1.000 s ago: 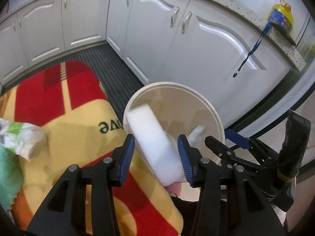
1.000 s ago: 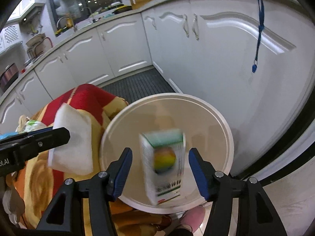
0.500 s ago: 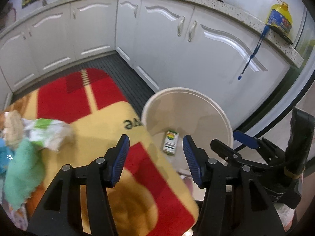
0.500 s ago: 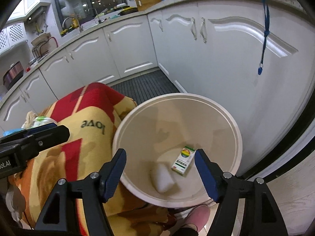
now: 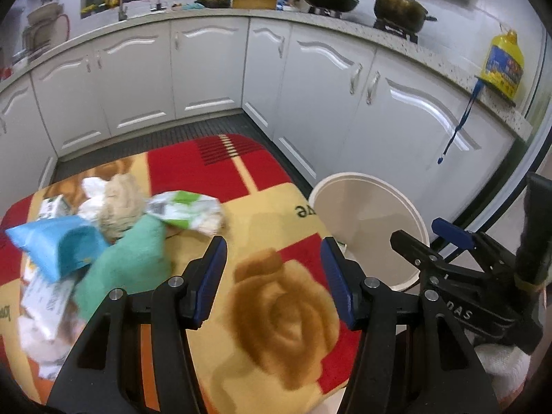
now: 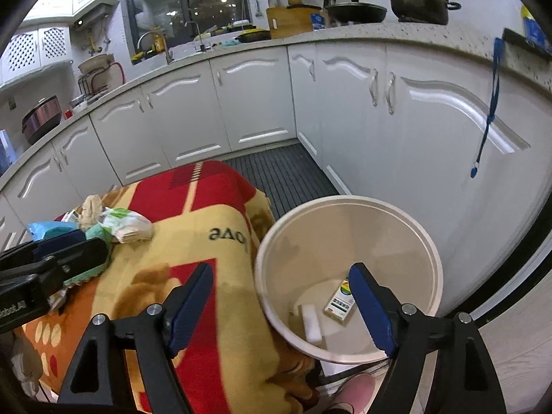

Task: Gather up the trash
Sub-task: 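Move both open tools back over the trash pile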

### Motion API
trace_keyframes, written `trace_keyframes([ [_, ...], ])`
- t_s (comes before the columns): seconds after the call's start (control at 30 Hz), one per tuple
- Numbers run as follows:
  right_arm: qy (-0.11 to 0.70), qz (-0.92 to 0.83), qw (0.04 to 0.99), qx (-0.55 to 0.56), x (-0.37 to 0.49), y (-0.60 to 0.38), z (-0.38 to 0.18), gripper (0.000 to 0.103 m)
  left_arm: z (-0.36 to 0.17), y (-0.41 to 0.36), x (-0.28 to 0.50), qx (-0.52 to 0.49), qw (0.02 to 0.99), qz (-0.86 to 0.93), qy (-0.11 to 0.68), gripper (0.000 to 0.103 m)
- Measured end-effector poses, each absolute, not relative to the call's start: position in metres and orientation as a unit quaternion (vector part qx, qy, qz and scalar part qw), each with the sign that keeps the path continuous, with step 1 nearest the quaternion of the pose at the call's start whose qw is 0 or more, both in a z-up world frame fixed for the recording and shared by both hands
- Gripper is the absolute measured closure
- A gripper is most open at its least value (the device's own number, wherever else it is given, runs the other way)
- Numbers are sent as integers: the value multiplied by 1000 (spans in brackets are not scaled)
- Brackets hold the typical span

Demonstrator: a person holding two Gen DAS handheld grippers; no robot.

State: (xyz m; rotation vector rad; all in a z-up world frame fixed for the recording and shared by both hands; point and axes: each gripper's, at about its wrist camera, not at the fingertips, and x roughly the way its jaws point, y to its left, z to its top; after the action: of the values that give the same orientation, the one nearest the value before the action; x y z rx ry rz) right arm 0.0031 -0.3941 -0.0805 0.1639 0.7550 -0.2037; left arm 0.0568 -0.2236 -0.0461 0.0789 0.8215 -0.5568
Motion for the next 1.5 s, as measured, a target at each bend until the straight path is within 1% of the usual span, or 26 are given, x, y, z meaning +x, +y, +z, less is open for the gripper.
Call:
trace_keyframes([
  [0.47,359,-76,929,46,8,-348,-63,23,-27,-138,41,23,901,-220,374,48],
  [0.6,356,-68,931,40,10,-338,-60,21,-25,-109,38,16,906,-202,372,48],
  [0.8,354,-51,933,30,15,-319,-53,20,-22,-61,38,4,910,-171,379,48],
  [0.9,353,-41,934,27,18,-307,-51,16,-23,-35,39,-11,908,-159,388,48],
  [1.13,357,0,934,22,28,-276,-49,16,-31,15,41,-33,902,-135,408,48],
  [1.33,365,21,931,9,38,-252,-52,16,-39,38,46,-53,895,-129,423,48],
  [1.5,373,28,927,0,46,-241,-56,16,-48,42,52,-64,888,-136,434,48],
])
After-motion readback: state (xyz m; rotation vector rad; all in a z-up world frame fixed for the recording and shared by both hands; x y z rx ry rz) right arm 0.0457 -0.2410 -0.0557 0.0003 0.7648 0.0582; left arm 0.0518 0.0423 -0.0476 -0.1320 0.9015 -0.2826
